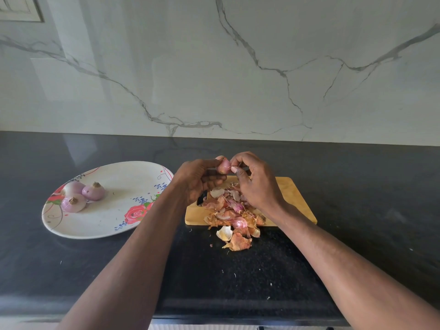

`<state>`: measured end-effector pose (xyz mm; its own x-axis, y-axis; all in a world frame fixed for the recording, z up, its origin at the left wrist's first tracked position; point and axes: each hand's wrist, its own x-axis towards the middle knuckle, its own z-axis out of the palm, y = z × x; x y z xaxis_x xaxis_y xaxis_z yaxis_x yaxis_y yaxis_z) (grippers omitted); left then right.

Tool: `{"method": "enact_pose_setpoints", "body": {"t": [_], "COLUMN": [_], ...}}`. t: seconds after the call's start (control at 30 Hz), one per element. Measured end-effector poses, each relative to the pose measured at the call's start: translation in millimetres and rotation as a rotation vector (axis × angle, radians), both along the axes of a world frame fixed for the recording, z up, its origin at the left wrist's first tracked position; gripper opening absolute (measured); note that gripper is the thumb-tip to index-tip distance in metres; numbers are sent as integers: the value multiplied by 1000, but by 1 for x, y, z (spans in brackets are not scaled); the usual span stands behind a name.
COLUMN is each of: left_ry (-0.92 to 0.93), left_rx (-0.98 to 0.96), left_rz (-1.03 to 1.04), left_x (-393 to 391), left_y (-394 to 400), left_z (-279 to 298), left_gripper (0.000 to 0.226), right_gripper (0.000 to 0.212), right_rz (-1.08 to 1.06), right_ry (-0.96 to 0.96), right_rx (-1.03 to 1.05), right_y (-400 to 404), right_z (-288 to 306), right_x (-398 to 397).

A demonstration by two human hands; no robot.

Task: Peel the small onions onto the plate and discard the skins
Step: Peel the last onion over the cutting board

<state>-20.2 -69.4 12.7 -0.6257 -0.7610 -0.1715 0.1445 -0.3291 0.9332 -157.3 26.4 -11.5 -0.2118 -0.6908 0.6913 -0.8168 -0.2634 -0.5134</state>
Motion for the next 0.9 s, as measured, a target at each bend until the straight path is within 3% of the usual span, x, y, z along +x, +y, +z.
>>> {"method": "enact_pose_setpoints", "body": {"t": [0.43,0.63,0.83,0.9], "left_ry": [106,125,175,185], "left_rx": [127,149,172,177], "left_rz": [-2,-7,-5,-5], "left_x": [0,1,1,1], "left_y": [-2,-1,-1,-1], "left_z": [1,2,1,1], "left_gripper": [17,16,13,14], "right_gripper": [5,20,22,13], "right_rz": [-49,-127,-173,-169], "right_ry": [-26,-34,-87,-132], "right_rx": [-13,-8,54,49], "right_y": [1,0,-1,-1], "right_z": [0,-1,-1,0], "right_x": [0,0,-1,1]}}
